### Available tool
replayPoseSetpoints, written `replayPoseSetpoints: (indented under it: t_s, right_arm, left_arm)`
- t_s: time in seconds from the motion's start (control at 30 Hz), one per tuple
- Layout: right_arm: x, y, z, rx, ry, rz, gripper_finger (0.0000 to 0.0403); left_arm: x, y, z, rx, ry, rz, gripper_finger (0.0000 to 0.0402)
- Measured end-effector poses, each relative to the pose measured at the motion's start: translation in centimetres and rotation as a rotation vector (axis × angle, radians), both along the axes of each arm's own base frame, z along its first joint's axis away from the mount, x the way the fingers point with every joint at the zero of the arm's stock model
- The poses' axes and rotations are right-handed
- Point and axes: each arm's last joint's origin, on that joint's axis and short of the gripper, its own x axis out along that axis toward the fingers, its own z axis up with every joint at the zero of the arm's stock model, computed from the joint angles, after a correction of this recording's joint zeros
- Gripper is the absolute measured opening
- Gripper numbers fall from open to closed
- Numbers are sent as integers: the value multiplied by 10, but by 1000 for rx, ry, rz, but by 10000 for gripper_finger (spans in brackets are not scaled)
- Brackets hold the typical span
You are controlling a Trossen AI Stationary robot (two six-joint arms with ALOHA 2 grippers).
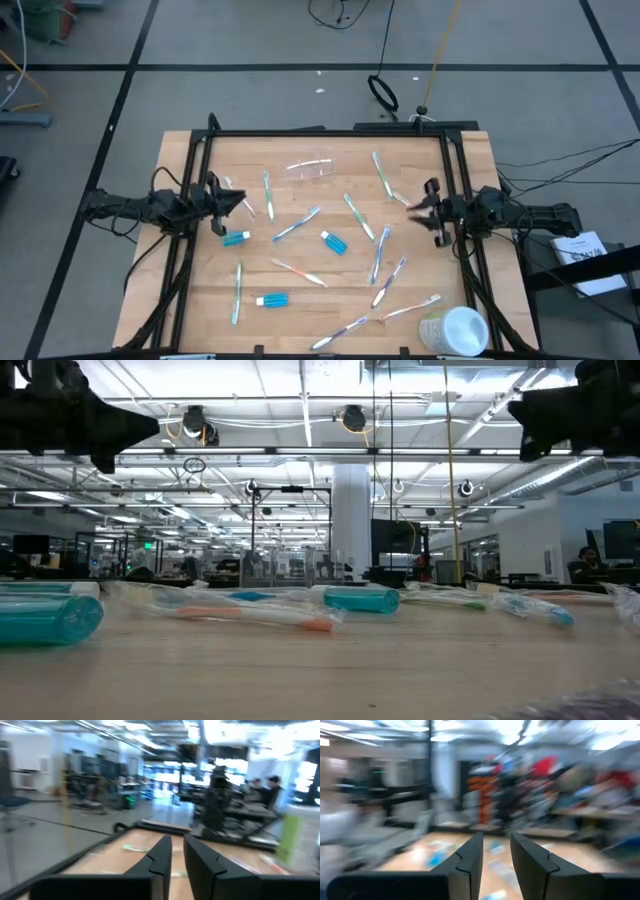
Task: Pick & Place toothbrushing station
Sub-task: Put the orange toothbrush into the transparent bin organizer
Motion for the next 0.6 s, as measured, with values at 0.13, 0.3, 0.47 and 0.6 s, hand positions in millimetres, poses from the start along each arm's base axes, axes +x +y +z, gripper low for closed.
replayPoseSetpoints:
  t_s: [0.13, 0.3, 0.47, 0.6]
  right_arm:
    - [-3, -6, 9, -9, -97, -218, 91]
    - [-6, -9, 17, 34, -186, -333, 91]
    - [-9, -10, 22, -131, -219, -425, 91]
    - [-12, -15, 26, -14, -259, -565, 91]
  left_arm:
    - [3, 6, 7, -29, 29, 83, 113]
    - [15, 13, 12, -29, 125, 149, 179]
    - [33, 24, 16, -197, 214, 228, 207]
    - [47, 31, 12, -356, 382, 290, 202]
